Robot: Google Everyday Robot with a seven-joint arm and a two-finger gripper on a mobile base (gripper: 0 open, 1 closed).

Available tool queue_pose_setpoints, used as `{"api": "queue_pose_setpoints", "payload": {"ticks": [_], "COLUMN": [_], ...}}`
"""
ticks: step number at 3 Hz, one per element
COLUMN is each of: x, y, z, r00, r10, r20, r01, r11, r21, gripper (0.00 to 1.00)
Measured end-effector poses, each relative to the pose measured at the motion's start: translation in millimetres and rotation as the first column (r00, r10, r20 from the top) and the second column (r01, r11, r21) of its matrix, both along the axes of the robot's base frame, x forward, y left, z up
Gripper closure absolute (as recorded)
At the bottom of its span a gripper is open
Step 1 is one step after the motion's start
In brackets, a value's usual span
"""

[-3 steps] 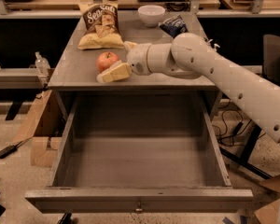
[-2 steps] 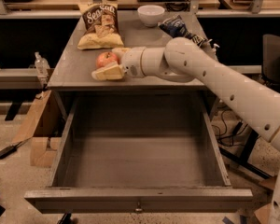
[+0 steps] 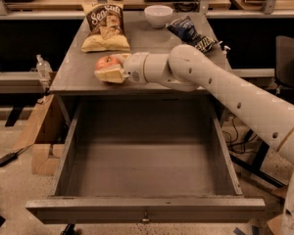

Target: Place apple into top drawer

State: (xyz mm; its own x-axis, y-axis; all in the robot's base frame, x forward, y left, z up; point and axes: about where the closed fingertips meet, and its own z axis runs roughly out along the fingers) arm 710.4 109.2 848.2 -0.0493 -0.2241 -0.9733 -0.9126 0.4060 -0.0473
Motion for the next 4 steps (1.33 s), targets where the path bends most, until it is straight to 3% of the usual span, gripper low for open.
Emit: {"api": "queue_pose_setpoints", "payload": {"ticks": [1,2,3,4], "x": [-2,-5,-27,-88], "y": [1,-2,-31,-69], "z": [2,19,42,32], "r00": [0.9999,0.9986,0.9943,0.9925], "r10": [-0.014,-0.039,-0.075,-0.110], "r20": [0.000,0.036,0.076,0.053], "r01": [0.014,0.038,0.074,0.111], "r11": [1.000,0.998,0.997,0.994], "r21": [0.024,0.040,0.016,-0.008], "gripper": [0.96,1.00,1.00,1.00]}}
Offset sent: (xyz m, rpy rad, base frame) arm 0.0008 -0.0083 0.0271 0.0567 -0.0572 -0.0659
